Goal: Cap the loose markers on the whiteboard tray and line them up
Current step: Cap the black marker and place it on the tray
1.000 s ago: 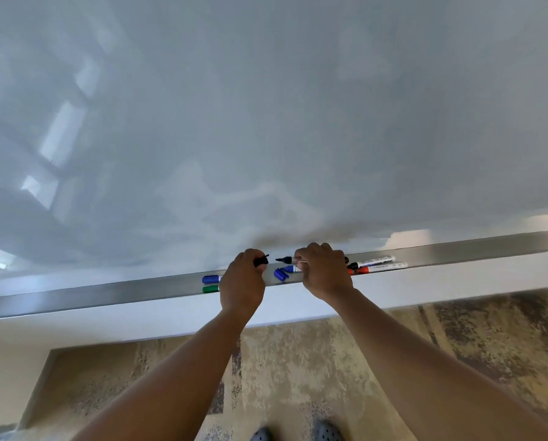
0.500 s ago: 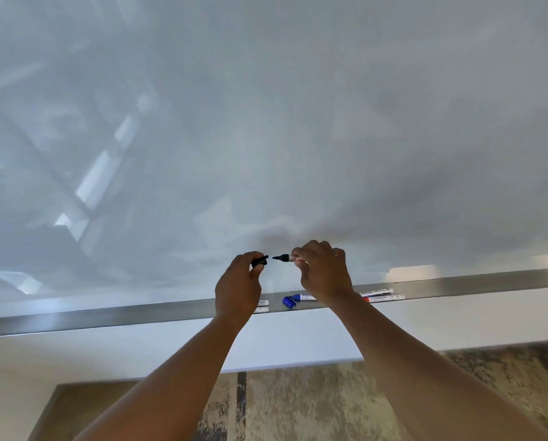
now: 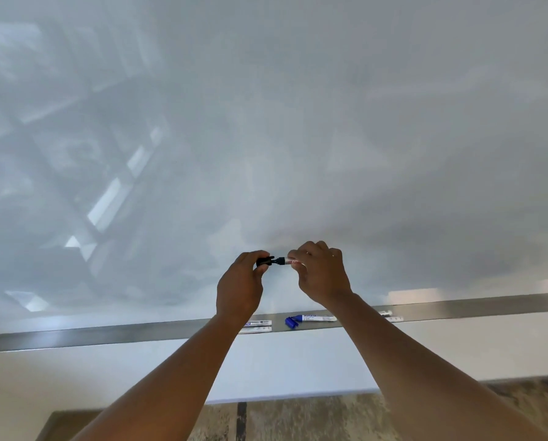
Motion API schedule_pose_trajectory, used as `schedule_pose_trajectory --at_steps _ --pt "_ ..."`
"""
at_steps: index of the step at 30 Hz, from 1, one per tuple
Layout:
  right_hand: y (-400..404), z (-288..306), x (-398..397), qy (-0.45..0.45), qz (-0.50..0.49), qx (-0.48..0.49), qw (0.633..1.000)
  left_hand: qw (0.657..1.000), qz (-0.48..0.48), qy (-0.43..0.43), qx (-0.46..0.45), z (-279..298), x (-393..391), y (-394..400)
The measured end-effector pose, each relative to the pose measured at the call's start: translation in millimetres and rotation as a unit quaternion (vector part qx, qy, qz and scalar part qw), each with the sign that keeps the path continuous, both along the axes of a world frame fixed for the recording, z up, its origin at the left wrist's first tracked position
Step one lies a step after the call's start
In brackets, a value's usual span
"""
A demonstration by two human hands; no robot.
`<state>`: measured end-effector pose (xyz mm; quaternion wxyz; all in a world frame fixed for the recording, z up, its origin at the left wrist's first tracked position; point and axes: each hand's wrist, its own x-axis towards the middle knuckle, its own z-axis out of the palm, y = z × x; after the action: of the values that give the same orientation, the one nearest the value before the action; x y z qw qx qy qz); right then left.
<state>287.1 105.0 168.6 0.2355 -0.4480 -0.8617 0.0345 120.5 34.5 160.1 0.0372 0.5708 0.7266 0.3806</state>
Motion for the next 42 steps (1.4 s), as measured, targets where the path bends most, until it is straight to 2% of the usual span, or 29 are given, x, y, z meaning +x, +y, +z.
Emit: schedule_pose_trajectory --at_steps 6,10,13,15,19,29,38,42 --pt "1.0 27.2 2.7 0.055 0.018 0.046 0.997 0.994 -0.067 -0.070 0.053 24.0 -2.6 6.3" --pt "2.9 41.7 4.9 0.097 0.043 0.069 0.992 0.975 -0.072 -0.195 0.079 42.5 -2.9 10.3" --pt "4.8 50.1 5.9 0.136 0.060 0.059 0.987 0.944 -0.076 -0.308 0.091 57.6 -4.3 12.3" --pt "4.9 56.0 4.3 0.167 0.063 0.050 0.983 0.930 -0.082 -0.344 0.103 65.4 -4.6 11.9" --pt "4.1 66.5 0.9 0.206 0.070 0.053 0.975 0.916 -0.083 -0.373 0.123 76.6 -4.6 10.9" --pt "-1.5 77.8 -3.5 0.228 0.058 0.054 0.970 0.895 -0.092 -0.416 0.129 86.5 -2.3 5.4" --pt "-7.4 83.5 -6.1 0.226 0.052 0.044 0.972 0.897 -0.082 -0.410 0.143 84.2 0.6 3.0" --pt "-7.9 85.4 -6.3 0.233 0.047 0.035 0.971 0.888 -0.080 -0.428 0.149 82.6 4.6 5.0"
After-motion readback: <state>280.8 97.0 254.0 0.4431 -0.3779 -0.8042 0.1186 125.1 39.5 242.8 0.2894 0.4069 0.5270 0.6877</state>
